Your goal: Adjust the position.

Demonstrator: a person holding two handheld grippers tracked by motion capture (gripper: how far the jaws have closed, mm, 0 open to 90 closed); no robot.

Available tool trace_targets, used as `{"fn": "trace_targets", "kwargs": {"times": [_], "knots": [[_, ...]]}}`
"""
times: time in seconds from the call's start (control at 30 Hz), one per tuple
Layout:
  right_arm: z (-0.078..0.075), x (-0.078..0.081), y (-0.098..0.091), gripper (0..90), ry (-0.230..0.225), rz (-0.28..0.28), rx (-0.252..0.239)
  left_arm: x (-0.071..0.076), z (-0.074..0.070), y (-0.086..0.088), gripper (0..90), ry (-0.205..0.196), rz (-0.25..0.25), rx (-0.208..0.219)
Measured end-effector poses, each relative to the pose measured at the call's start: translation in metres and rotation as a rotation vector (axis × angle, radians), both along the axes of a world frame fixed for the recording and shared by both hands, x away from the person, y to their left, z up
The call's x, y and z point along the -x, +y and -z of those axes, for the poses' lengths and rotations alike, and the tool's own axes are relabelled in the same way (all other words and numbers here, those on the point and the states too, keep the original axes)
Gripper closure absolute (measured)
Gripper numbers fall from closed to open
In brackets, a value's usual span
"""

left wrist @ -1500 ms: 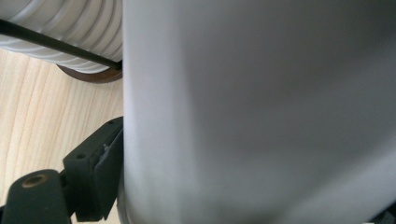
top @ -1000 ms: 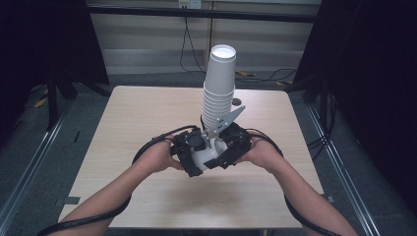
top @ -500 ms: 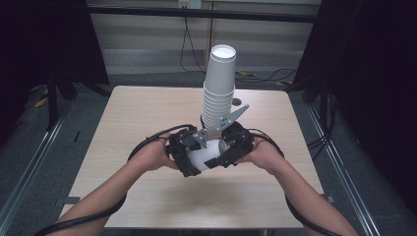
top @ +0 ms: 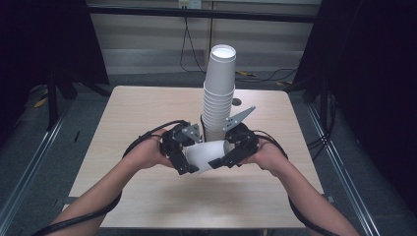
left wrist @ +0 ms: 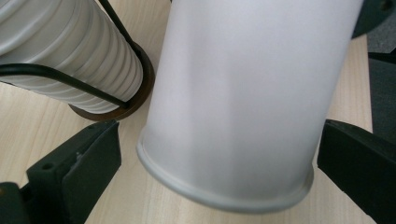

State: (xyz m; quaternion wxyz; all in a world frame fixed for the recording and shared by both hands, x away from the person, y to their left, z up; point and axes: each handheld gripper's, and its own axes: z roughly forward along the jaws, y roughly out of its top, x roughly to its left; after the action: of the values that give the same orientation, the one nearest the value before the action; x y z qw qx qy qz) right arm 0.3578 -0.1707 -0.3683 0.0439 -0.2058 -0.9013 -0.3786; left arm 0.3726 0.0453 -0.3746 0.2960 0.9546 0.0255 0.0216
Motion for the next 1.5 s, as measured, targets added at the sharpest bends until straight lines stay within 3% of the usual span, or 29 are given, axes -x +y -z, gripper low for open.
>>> {"fn": "trace_targets", "kwargs": {"times": [0.07, 0.4, 0.57, 0.9, 1.07, 1.5], "knots": [[0.0, 0.0, -0.003, 23.1, 0.001, 0.01, -0.01, -0.001, 0.001, 0.003, 0.0, 0.008, -0.009, 0.029], [0.005, 0.001, -0.012, 22.9, 0.01, 0.035, -0.021, -0.002, 0.007, 0.009, 0.0, 0.037, -0.035, 0.063], [0.005, 0.001, -0.014, 22.7, 0.004, 0.034, -0.035, -0.002, 0.014, 0.012, 0.0, 0.066, -0.055, 0.114], [0.005, 0.001, -0.013, 22.6, 0.013, 0.034, -0.058, 0.0, 0.024, 0.011, 0.0, 0.084, -0.063, 0.185], [0.005, 0.001, -0.013, 22.6, 0.013, 0.03, -0.062, 0.0, 0.027, 0.012, 0.0, 0.106, -0.072, 0.196], [0.007, 0.0, -0.011, 22.4, 0.022, 0.024, -0.067, 0.001, 0.029, 0.009, 0.0, 0.092, -0.061, 0.197]]}}
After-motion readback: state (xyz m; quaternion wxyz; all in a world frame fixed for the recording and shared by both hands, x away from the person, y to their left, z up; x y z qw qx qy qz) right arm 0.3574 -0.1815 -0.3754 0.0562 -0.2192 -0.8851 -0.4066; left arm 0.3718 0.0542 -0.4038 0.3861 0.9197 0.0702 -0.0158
